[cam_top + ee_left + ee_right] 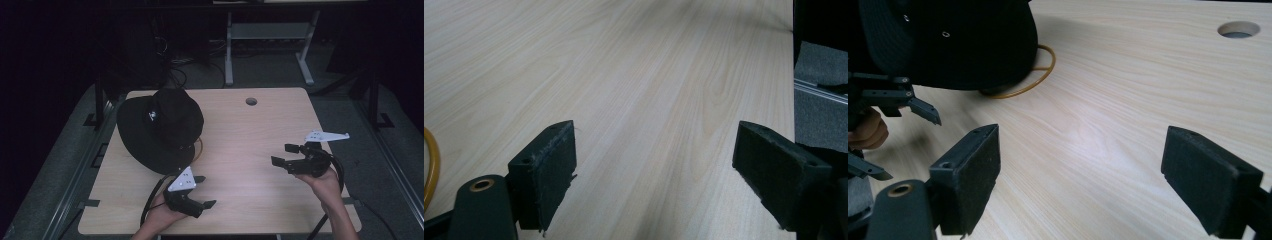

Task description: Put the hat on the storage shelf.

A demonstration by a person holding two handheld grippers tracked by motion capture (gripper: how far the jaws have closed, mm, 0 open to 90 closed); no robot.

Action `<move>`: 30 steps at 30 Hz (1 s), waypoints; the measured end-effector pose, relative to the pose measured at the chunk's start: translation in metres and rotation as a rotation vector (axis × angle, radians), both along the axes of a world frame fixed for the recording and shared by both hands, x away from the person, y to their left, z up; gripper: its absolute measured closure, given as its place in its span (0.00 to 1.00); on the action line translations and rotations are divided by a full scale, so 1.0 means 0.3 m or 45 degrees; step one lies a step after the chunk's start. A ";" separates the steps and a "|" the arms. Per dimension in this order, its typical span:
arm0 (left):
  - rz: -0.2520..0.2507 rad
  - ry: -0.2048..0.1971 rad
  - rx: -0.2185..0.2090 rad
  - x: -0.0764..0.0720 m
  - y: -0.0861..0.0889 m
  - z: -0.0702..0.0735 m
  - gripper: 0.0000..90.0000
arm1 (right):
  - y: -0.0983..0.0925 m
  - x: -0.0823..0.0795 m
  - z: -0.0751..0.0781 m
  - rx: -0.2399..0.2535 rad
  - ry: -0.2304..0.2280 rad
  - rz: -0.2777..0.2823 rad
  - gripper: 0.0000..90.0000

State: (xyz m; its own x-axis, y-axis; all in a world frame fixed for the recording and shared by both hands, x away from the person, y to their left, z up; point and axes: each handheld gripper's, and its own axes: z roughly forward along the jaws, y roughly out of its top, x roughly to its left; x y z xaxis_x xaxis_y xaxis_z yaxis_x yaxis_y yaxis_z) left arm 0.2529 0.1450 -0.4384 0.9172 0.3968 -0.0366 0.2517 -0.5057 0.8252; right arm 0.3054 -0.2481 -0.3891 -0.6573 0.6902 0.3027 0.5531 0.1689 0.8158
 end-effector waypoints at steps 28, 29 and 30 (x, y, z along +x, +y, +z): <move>0.011 0.000 -0.008 -0.014 -0.004 0.000 0.19 | -0.110 -0.166 -0.145 0.013 0.032 -0.124 0.17; 0.013 0.002 -0.012 -0.015 -0.004 -0.001 0.19 | -0.111 -0.173 -0.149 0.016 0.027 -0.123 0.17; 0.015 0.003 -0.011 -0.016 -0.004 -0.001 0.19 | -0.112 -0.180 -0.153 0.019 0.018 -0.122 0.17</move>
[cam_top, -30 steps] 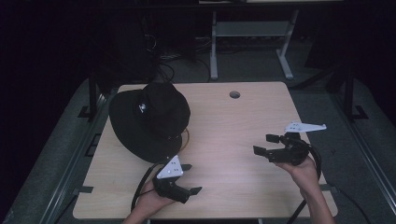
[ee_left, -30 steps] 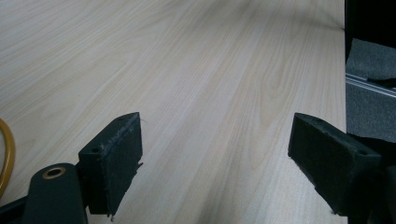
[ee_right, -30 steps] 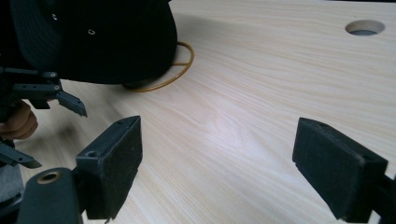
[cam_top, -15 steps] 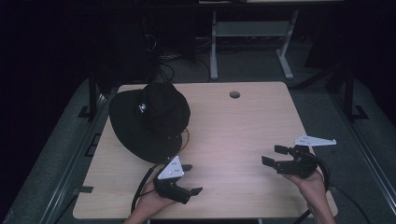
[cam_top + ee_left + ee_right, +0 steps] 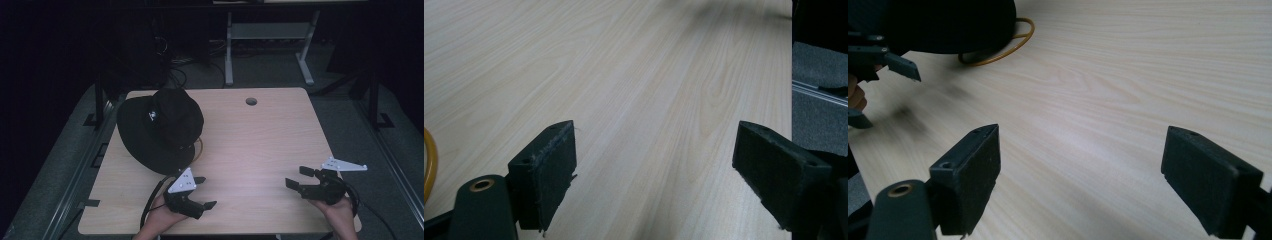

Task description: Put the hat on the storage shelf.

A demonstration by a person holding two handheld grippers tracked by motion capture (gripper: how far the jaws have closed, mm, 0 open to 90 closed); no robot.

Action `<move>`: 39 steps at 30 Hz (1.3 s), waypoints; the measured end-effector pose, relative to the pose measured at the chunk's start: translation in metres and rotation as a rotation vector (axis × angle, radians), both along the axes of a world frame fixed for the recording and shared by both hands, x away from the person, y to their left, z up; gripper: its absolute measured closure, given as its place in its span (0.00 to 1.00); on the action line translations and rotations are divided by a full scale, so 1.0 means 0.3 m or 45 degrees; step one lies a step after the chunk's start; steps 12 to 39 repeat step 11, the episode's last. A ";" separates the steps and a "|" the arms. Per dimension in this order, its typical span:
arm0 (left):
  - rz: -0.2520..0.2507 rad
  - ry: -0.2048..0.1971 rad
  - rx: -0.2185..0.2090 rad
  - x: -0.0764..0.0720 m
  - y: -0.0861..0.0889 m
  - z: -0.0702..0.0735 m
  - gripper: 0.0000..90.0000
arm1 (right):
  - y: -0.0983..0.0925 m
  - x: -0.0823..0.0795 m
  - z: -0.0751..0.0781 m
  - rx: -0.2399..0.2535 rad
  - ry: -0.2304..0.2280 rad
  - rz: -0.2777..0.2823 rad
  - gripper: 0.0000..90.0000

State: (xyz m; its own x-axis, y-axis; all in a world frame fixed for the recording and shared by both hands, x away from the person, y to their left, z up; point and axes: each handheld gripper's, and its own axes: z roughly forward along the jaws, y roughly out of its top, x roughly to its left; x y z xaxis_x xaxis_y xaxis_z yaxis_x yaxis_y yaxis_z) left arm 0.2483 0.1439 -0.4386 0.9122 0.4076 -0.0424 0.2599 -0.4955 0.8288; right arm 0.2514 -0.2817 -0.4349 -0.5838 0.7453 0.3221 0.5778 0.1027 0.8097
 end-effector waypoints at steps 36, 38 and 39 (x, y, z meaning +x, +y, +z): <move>0.000 -0.001 0.017 -0.005 -0.006 -0.001 0.19 | 0.032 -0.144 -0.041 0.027 -0.092 -0.001 0.17; 0.000 -0.001 0.017 -0.005 -0.006 -0.001 0.19 | 0.032 -0.144 -0.041 0.027 -0.092 -0.001 0.17; 0.000 -0.001 0.017 -0.005 -0.006 -0.001 0.19 | 0.032 -0.144 -0.041 0.027 -0.092 -0.001 0.17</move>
